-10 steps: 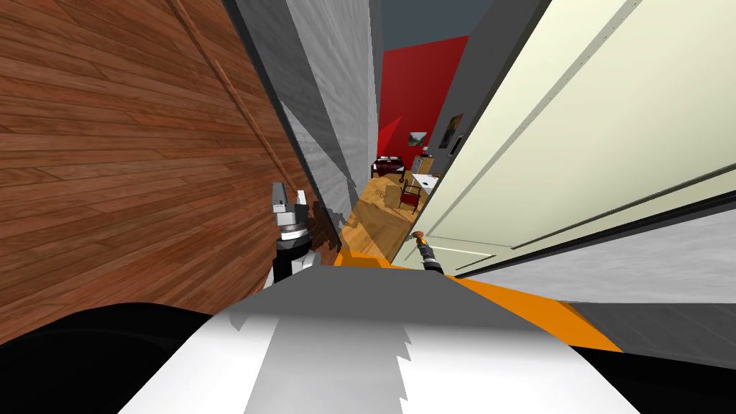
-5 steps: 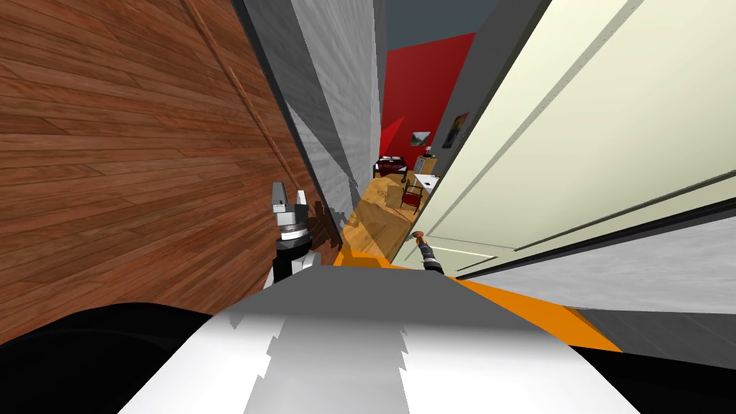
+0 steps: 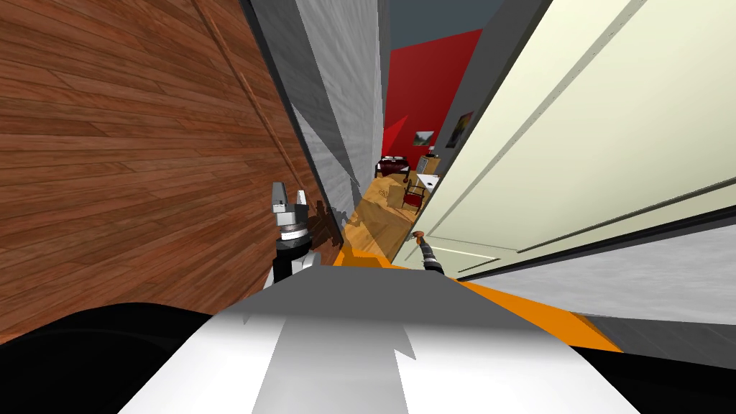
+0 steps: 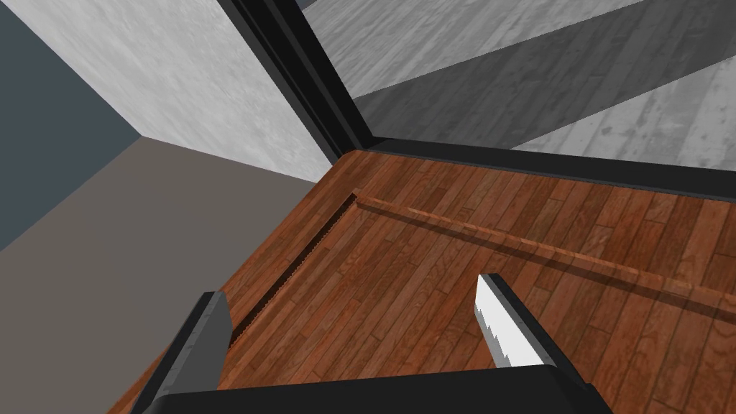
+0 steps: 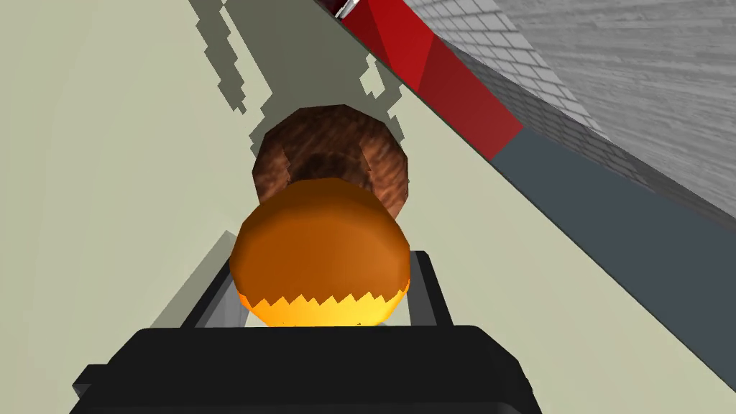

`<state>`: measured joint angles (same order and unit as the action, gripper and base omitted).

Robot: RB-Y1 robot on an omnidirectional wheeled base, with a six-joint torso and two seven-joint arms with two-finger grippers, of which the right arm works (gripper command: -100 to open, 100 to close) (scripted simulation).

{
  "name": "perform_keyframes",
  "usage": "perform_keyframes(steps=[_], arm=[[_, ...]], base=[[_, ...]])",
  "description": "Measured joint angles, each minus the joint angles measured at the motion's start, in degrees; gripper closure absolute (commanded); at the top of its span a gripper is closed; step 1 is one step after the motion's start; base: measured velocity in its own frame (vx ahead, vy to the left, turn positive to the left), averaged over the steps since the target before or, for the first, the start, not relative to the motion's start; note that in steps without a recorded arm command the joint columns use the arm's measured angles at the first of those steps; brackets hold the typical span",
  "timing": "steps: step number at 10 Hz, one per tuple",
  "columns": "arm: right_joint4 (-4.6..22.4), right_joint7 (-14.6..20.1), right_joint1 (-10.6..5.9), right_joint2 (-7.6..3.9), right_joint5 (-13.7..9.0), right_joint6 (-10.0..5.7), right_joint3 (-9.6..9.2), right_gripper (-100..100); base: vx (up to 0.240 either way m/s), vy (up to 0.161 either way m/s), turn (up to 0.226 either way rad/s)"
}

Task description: Pull the door open

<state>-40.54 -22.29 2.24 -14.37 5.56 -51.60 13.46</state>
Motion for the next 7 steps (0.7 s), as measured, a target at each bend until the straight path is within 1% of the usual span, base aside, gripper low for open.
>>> perform_keyframes(steps=[3,7], arm=[[-0.4,3.9,0.19,-0.08,-1.0,0.29,-0.4,100],[0.0,9.6,0.04,-0.26,-3.1,0.24,-0.92,100]], base=[[-0.029,-0.013,0.044],[-0.033,-0.019,0.052]])
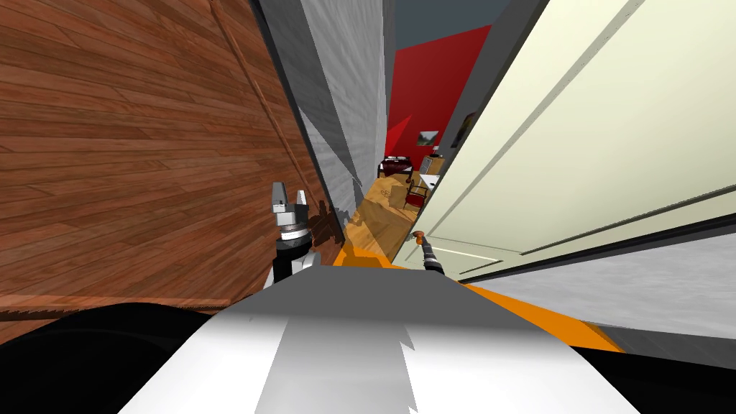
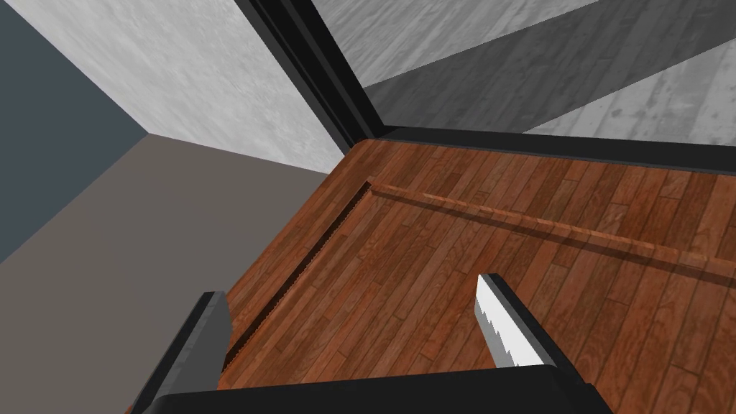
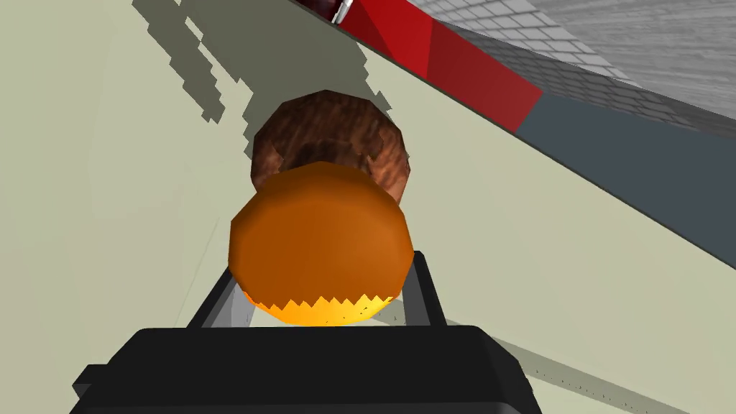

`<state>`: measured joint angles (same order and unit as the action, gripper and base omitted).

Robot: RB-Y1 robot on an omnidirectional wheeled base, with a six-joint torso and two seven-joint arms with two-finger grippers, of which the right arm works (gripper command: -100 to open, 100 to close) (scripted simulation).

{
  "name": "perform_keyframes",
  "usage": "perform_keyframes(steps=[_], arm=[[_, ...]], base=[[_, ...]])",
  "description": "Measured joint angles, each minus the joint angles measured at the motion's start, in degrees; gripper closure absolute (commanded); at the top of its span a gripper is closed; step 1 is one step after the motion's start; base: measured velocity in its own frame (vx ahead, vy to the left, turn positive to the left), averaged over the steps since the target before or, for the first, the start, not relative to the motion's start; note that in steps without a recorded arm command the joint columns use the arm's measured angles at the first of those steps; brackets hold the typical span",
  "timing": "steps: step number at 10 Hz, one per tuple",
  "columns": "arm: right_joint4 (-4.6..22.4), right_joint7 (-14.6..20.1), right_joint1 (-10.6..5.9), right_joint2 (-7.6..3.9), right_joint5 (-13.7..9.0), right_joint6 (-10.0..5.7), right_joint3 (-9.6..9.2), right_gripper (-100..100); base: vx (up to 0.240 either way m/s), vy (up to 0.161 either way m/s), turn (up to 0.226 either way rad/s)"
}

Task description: Pull the door open

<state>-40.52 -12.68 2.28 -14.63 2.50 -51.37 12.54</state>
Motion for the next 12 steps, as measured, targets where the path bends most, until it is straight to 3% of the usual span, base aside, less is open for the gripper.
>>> perform_keyframes(steps=[6,12], arm=[[-1.6,8.3,0.78,-0.05,-2.6,1.29,-0.86,100],[-1.3,16.5,0.85,-0.26,-5.4,1.41,-1.75,100]], base=[[-0.032,-0.017,0.048],[-0.032,-0.017,0.053]])
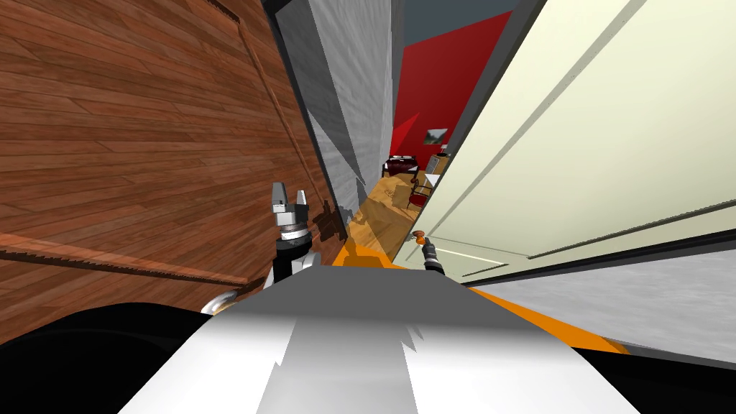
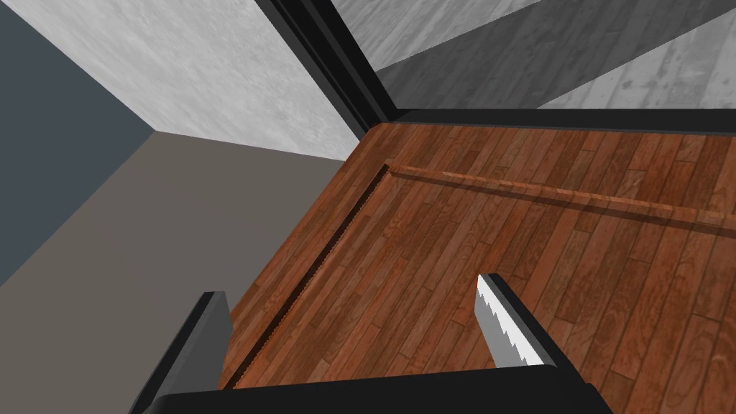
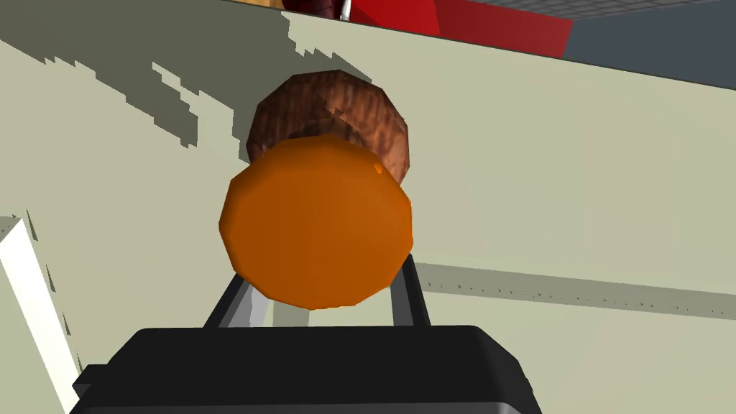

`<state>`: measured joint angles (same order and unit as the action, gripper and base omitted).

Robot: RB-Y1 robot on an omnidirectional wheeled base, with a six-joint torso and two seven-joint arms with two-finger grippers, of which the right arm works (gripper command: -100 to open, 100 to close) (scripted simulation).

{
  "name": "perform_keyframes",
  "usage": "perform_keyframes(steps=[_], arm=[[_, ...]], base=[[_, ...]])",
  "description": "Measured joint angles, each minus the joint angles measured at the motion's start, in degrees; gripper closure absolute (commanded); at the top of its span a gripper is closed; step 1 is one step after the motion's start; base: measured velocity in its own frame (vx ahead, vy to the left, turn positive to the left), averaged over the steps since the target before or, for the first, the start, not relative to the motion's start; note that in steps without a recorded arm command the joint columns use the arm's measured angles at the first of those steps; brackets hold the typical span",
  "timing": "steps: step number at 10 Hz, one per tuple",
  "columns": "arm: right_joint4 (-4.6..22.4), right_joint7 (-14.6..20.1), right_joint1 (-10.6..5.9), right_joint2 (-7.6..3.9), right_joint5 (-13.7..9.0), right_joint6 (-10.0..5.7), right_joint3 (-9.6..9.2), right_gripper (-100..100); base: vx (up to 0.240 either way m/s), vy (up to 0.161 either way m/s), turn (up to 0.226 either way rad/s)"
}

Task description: Pull the door open

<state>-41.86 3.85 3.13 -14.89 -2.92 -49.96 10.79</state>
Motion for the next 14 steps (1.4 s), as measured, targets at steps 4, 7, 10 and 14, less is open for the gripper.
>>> perform_keyframes(steps=[4,7,10,14], arm=[[0.7,5.1,-0.27,-0.16,-1.6,-0.1,-0.48,100],[0.8,9.2,-0.3,-0.32,-3.1,0.12,-0.95,100],[0.3,13.1,0.1,-0.18,-4.2,0.5,-1.42,100],[0.3,18.8,0.1,-0.37,-6.3,1.02,-2.05,100]], base=[[-0.028,-0.013,0.043],[-0.041,-0.018,0.06],[-0.03,-0.011,0.052],[-0.031,-0.015,0.047]])
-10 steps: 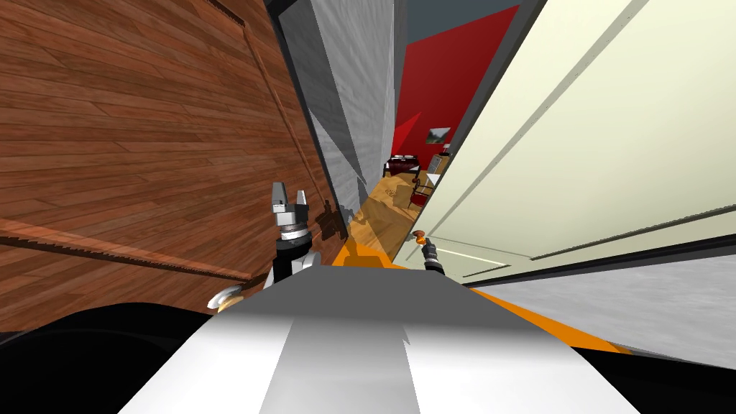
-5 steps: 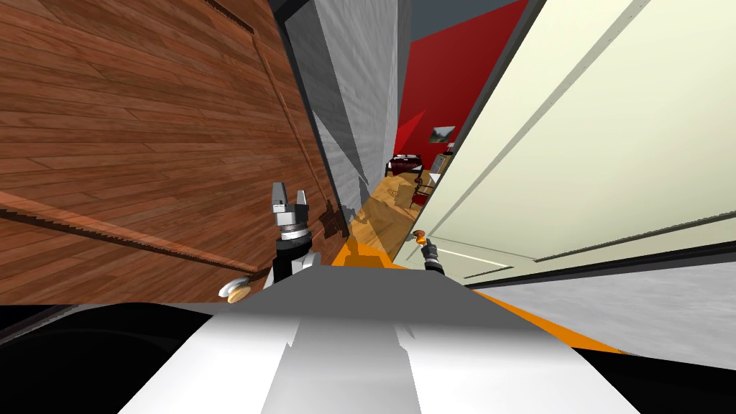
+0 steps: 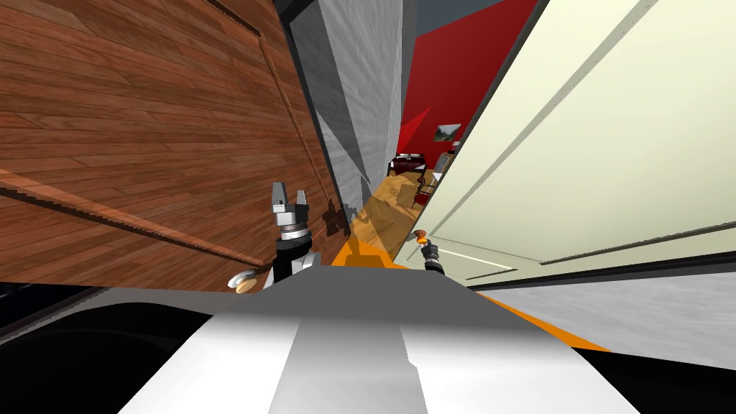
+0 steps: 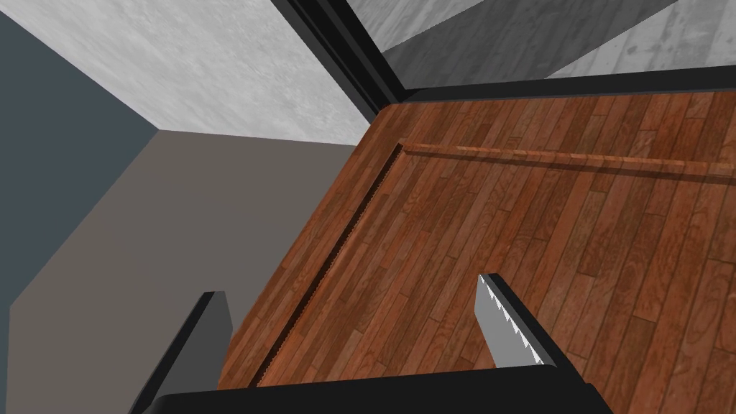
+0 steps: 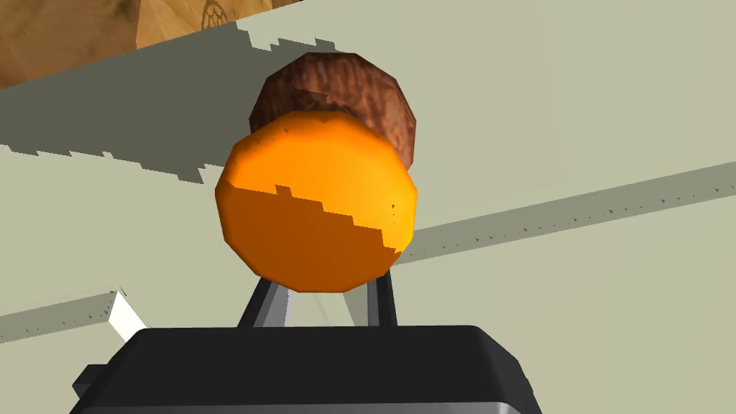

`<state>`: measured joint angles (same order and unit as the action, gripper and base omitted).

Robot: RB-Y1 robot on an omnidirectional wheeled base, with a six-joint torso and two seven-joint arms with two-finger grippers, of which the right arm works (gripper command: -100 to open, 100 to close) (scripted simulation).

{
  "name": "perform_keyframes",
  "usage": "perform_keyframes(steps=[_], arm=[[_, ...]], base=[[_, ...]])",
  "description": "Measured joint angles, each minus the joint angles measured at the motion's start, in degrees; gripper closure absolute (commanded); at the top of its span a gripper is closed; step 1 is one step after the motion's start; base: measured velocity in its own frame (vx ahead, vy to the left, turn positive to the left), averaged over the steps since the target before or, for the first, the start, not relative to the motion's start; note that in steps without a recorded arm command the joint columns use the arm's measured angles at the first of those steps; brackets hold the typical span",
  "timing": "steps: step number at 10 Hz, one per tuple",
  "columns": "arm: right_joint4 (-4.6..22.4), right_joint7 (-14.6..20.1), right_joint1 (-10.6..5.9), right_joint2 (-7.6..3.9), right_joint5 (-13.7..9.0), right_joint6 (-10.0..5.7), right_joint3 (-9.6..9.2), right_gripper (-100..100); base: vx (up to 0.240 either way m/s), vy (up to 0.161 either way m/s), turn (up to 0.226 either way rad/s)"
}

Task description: Pull the door open

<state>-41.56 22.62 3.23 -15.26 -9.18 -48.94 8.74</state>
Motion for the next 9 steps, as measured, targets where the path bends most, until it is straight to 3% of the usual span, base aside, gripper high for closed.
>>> perform_keyframes(steps=[3,6,8,9], arm=[[-0.8,3.9,0.52,0.15,-1.1,0.52,-0.47,100],[0.9,7.7,-0.4,-0.02,-2.3,0.01,-0.94,100],[-0.6,10.2,0.62,0.06,-3.1,0.65,-1.27,100],[0.2,11.9,0.24,-0.02,-3.8,0.37,-1.48,100]], base=[[-0.032,-0.012,0.048],[-0.03,-0.01,0.04],[-0.039,-0.016,0.081],[-0.034,-0.014,0.041]])
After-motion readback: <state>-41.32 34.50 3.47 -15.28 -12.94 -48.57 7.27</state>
